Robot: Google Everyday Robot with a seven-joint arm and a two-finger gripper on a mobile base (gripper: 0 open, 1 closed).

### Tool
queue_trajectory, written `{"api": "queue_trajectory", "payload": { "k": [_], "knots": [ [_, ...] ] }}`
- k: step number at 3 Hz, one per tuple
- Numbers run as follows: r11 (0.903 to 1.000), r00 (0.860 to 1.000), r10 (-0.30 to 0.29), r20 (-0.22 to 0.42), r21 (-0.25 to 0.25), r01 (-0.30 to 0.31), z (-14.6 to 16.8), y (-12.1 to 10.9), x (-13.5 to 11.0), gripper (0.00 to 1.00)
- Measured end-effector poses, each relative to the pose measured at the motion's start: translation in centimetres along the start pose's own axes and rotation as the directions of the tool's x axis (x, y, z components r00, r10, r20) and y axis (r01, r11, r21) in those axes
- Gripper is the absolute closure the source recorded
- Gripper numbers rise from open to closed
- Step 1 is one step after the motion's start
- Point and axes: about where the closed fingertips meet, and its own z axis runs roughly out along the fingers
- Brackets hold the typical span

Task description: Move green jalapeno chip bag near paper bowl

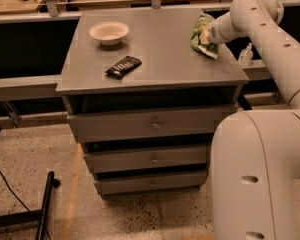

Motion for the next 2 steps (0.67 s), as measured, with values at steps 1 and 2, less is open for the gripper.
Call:
{"api": "queue_trajectory", "payload": {
  "k": [1,2],
  "knots": [
    [1.0000,1.000,0.000,0.000,0.000,0.000,0.0,0.0,0.0,1.00],
    [0.9984,0.997,-0.043,0.058,-0.036,0.045,-1.2,0.6,-1.1,1.00]
  ]
}}
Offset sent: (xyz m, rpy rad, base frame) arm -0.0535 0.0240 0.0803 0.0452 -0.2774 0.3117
